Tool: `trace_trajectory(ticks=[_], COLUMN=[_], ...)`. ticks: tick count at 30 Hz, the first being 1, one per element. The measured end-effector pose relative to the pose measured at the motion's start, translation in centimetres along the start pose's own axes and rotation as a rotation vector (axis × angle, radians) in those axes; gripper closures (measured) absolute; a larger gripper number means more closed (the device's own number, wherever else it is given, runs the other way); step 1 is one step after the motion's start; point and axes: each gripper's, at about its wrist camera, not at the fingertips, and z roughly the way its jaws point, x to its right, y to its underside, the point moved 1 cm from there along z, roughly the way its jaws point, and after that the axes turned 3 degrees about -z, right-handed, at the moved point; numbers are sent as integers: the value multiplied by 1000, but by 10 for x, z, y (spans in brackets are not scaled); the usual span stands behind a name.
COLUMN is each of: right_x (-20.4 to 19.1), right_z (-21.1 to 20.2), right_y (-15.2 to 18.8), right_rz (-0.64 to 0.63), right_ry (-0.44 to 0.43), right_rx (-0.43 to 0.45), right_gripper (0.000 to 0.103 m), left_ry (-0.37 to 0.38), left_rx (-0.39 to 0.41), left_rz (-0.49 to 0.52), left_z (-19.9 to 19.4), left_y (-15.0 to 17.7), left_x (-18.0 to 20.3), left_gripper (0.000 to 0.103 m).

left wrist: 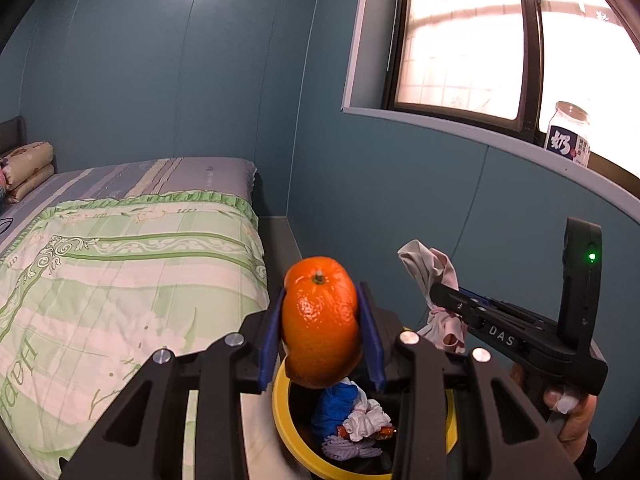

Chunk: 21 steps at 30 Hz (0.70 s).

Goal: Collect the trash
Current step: 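Carry the tangerine and pink tissue over the bin, then open both tools to drop tangerine and pink tissue into bin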

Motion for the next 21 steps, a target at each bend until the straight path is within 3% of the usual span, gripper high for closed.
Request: trace_trajectory(ticks=[13,21], right_x=[19,37], right_z=[25,54], right_y=[20,37], right_rz=[30,83], right_ry=[20,50], right_rx=[-77,-177], right_gripper=[84,84], left_ry=[18,36], left_rx=[-131,-215], left_rz=[-21,-6], left_z=[56,88], left_y=[20,38], left_x=[-1,1], left_gripper=[70,70])
